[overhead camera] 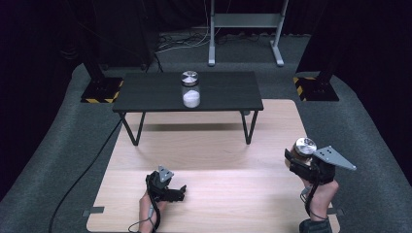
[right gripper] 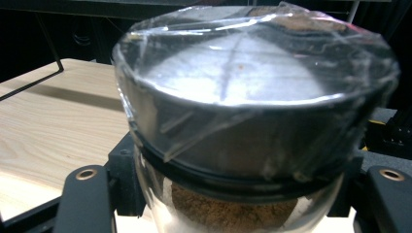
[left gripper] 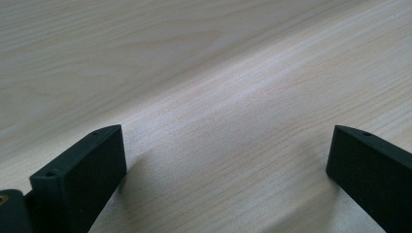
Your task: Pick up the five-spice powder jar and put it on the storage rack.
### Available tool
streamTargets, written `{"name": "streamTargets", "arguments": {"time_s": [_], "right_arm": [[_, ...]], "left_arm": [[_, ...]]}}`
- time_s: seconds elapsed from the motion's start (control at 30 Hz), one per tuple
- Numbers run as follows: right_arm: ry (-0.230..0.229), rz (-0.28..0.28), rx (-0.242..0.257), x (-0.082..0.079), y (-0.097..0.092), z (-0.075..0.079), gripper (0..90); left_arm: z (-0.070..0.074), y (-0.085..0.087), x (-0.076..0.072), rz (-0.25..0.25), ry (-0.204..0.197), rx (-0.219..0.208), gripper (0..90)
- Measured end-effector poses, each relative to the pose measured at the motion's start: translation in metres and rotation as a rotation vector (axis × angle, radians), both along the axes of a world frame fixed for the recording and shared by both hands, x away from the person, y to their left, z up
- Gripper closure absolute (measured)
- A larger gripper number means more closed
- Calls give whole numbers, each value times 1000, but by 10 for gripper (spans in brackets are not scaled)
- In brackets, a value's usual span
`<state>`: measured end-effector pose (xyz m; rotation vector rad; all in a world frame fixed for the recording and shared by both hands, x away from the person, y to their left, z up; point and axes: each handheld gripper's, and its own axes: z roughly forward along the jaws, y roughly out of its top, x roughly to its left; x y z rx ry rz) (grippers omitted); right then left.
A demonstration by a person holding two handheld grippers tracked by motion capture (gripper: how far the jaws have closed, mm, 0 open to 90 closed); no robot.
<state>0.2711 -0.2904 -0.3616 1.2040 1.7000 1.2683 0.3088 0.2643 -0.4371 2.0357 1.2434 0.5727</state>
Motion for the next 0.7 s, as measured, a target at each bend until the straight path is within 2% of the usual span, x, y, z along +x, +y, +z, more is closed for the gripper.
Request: {"name": "streamTargets", "arguments": {"time_s": [0.7], "right_arm": [[-21,96,-30,30,13,33,293]], "left_arm": [[0,-1,-1,0,-5,2,7]]}}
